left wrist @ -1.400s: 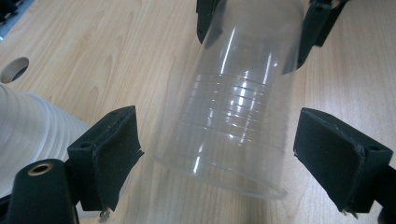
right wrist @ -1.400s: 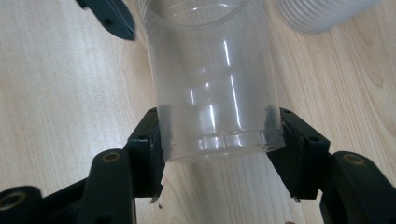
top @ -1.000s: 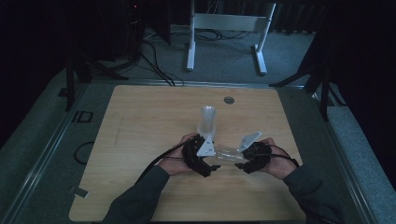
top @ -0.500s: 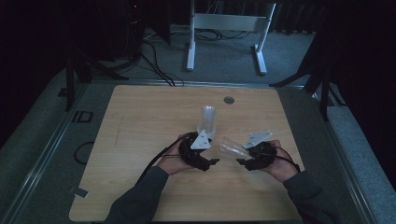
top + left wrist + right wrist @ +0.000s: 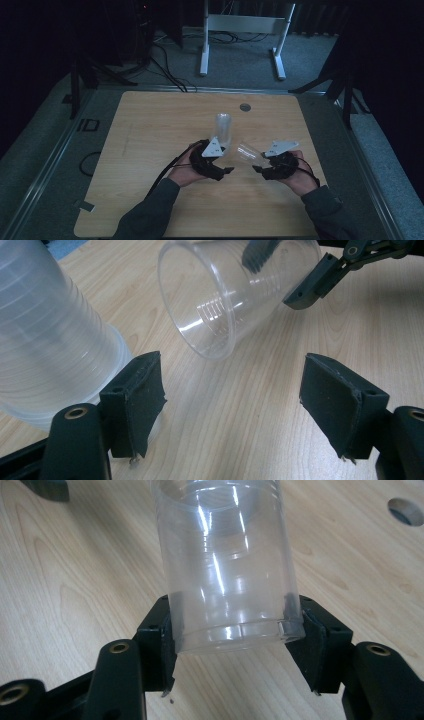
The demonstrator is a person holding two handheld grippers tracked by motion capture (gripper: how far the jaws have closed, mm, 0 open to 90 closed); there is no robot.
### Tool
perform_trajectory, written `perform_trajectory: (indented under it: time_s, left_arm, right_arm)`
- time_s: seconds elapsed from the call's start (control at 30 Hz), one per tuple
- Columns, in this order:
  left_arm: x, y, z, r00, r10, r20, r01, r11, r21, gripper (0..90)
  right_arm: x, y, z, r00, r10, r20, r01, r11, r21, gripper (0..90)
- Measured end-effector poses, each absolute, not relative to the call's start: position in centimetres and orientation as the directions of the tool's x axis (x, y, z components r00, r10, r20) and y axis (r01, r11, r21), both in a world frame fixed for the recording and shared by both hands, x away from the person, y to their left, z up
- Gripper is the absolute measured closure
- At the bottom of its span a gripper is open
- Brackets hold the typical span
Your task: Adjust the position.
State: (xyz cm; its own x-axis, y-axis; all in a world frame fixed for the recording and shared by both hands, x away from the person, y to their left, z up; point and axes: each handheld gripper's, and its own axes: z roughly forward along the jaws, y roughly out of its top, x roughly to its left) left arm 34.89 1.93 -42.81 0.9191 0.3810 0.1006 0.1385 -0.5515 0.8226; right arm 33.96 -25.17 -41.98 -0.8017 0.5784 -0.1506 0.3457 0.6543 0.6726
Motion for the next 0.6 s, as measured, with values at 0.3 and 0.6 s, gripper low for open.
perform_trajectory:
  time_s: [0.3,0.6]
  left_arm:
    - [34.96,1.99,-42.87,0.914,0.395,0.087,0.151,-0.533,0.833,26.2]
    - [35.07,2.0,-42.88,0.913,0.401,0.076,0.16,-0.522,0.838,26.3]
  right_arm:
    - [33.94,-25.26,-42.04,-0.793,0.592,-0.142,0.342,0.627,0.701,42.0]
    - [33.92,-25.17,-41.99,-0.783,0.606,-0.139,0.335,0.601,0.725,42.0]
